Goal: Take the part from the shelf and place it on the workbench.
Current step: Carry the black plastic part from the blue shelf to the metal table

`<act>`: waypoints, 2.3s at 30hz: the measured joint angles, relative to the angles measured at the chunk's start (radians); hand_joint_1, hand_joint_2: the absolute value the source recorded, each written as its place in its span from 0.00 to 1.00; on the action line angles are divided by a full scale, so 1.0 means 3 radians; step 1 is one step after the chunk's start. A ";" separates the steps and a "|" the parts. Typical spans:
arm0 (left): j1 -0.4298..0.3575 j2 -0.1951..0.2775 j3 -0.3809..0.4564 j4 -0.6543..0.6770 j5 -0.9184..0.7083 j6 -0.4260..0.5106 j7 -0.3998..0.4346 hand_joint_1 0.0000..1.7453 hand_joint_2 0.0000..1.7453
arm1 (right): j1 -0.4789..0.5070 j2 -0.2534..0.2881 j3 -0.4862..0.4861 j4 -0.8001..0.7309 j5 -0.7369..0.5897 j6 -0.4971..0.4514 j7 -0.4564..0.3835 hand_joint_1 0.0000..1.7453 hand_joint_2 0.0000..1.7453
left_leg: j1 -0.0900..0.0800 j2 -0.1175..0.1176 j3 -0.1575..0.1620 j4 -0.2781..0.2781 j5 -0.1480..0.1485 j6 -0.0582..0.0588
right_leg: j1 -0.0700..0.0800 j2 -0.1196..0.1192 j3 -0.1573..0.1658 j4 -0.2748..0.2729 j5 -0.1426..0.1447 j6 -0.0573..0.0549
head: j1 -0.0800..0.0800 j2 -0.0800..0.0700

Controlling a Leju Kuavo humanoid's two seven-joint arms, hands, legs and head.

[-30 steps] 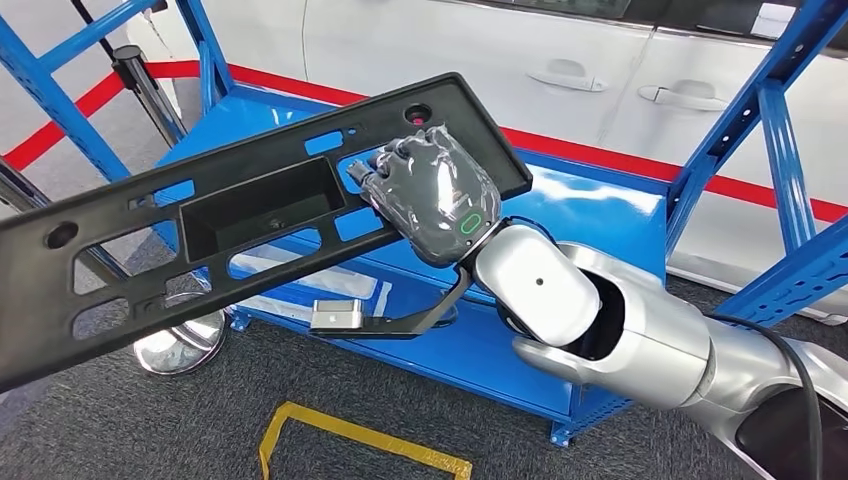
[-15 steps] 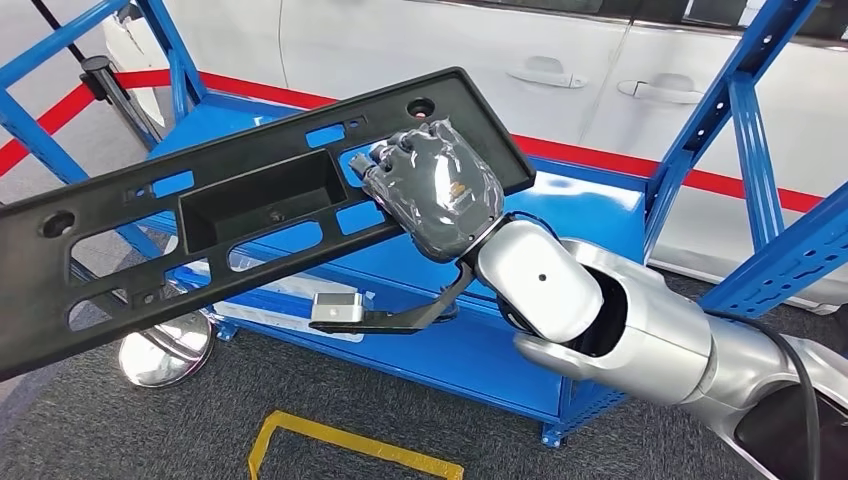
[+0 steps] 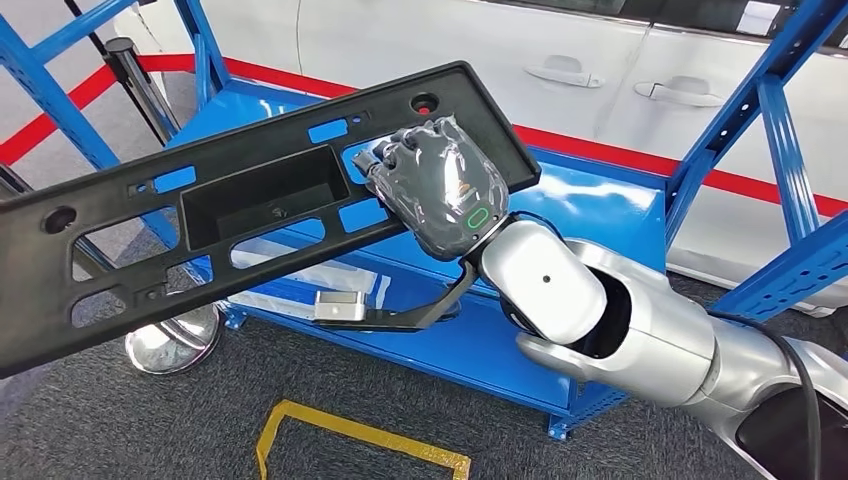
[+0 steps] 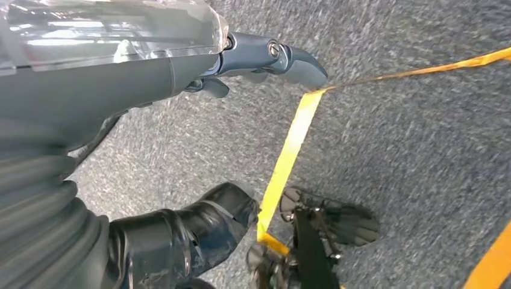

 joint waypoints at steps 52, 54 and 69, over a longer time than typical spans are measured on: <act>-0.0047 0.0131 -0.0125 0.0018 -0.0078 0.0229 0.0817 0.00 1.00 | 0.0677 -0.0010 -0.0186 0.0488 -0.0060 -0.0403 -0.0440 1.00 1.00 | 0.0122 -0.0014 0.0252 0.0076 -0.0268 -0.0185 | -0.0045 -0.0045 -0.0393 -0.0240 0.0524 0.0066 | -0.0049 0.0000; -0.0051 0.0132 -0.0129 0.0018 -0.0078 0.0230 0.0817 0.00 1.00 | 0.0679 -0.0010 -0.0190 0.0494 -0.0061 -0.0403 -0.0440 1.00 1.00 | 0.0118 -0.0007 0.0187 0.0068 -0.0212 -0.0111 | -0.0048 -0.0040 -0.0480 0.0023 0.0259 0.0086 | -0.0037 0.0000; -0.0052 0.0128 -0.0151 0.0018 -0.0044 0.0175 0.0668 0.00 1.00 | 0.0544 0.0023 -0.0180 0.0519 -0.0072 -0.0239 -0.0360 1.00 1.00 | -0.0015 -0.0002 -0.0102 0.0065 -0.0037 -0.0118 | 0.0093 -0.0064 0.0235 -0.0632 0.0307 -0.0236 | -0.0011 0.0000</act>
